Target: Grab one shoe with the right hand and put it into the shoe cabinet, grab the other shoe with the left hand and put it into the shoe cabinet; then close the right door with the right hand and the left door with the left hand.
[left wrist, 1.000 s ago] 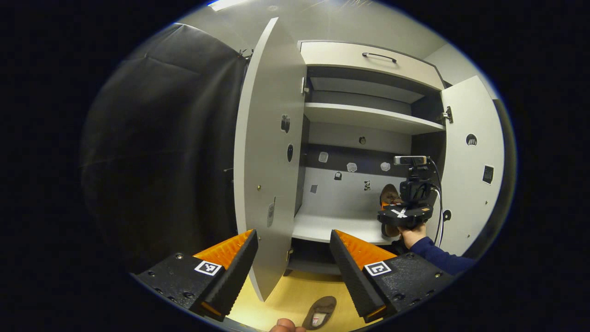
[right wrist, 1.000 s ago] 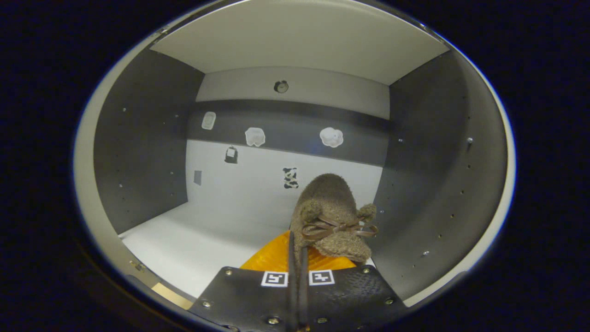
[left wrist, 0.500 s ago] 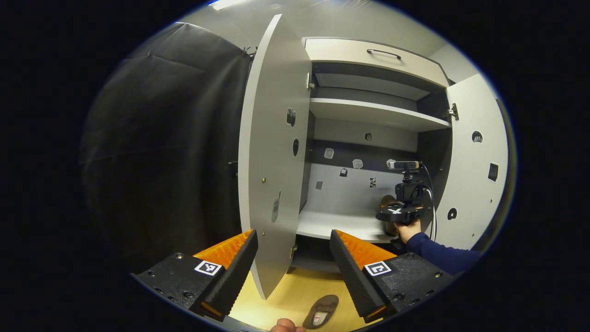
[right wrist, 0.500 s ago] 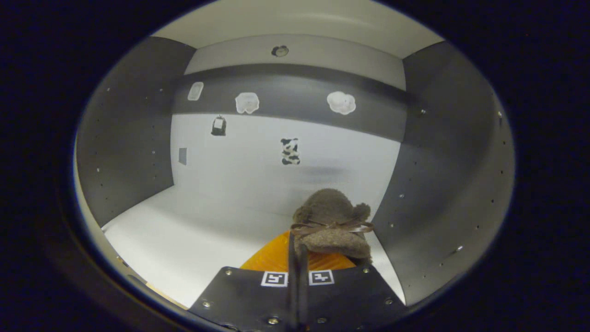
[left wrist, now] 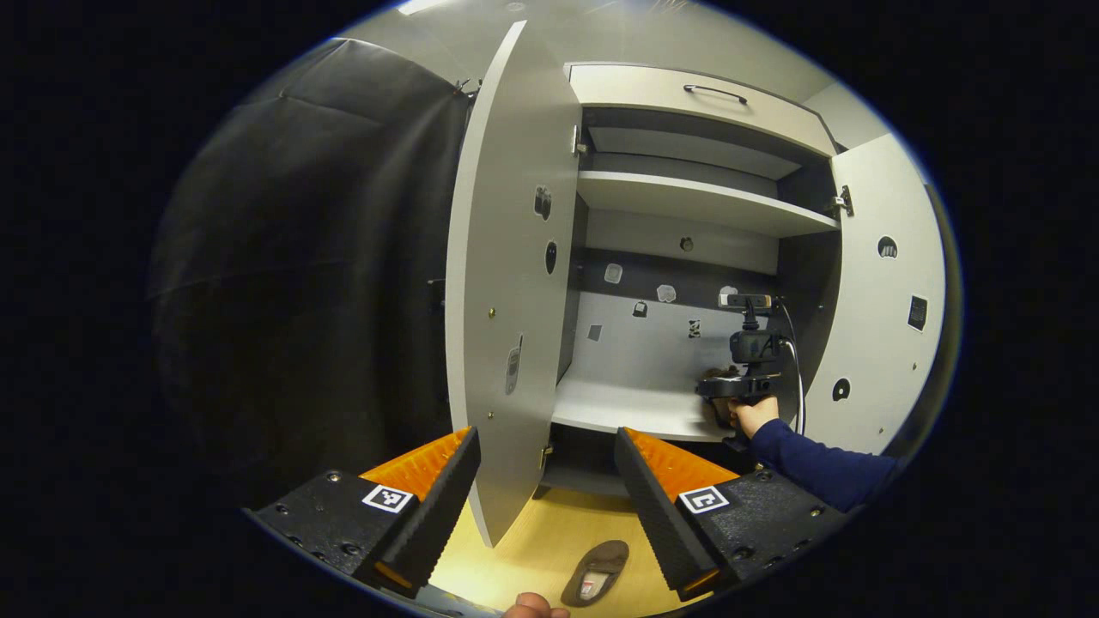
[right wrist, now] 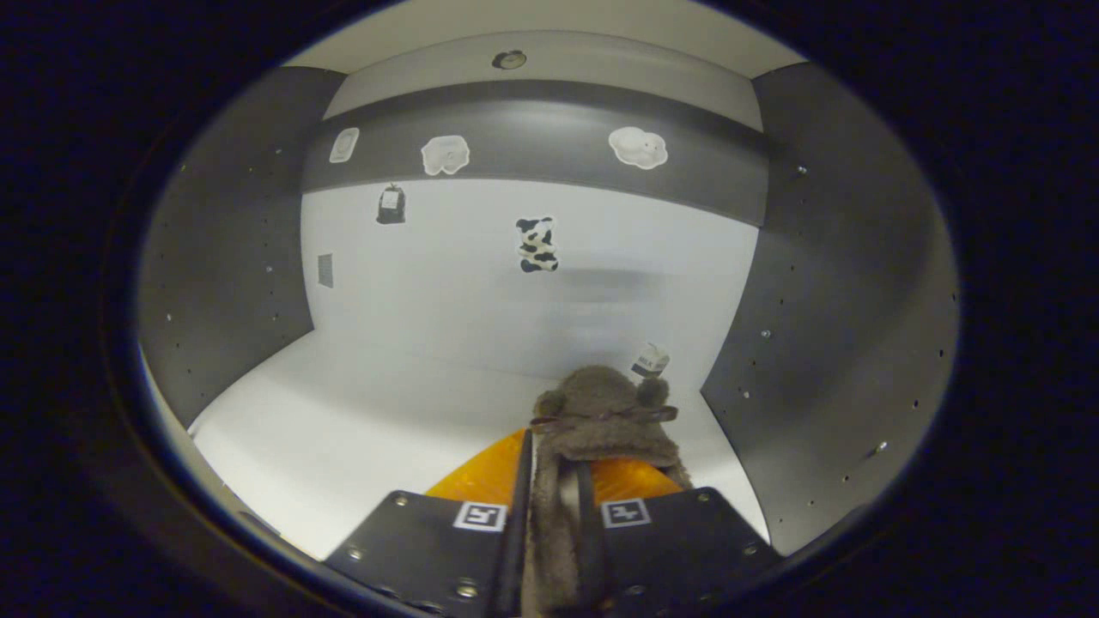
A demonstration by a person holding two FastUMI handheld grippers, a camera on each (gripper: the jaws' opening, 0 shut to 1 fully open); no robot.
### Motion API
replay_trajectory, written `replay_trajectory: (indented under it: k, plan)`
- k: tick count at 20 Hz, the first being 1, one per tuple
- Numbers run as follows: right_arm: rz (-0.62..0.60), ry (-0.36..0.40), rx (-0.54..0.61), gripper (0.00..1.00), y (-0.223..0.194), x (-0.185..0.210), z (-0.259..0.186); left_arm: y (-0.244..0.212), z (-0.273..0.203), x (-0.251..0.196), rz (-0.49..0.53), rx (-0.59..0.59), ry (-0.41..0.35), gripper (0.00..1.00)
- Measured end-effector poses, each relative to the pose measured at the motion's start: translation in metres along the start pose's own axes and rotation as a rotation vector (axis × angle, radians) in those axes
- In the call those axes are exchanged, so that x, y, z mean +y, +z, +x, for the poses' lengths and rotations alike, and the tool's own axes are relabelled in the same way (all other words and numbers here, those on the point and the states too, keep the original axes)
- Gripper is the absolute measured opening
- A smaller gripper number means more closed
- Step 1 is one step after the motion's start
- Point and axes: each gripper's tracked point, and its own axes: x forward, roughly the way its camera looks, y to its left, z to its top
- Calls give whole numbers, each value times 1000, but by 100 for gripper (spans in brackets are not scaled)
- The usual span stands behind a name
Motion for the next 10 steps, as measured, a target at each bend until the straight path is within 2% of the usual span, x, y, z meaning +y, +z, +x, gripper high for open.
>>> replay_trajectory:
  k: [1, 3, 7, 10]
  plan:
    - [-11, 13, 4, 39, 0, 3, -8, -2, -1, -1, -1, 3, -4, 97]
    - [-42, 16, -2, 50, 1, 5, -18, -6, -3, -3, -4, 9, -14, 97]
    - [-69, 29, -26, 54, 5, 3, -48, -12, -7, -8, -9, 13, -36, 97]
    - [-86, 29, -97, 54, 22, -2, -86, -24, -7, -12, -7, 33, -53, 97]
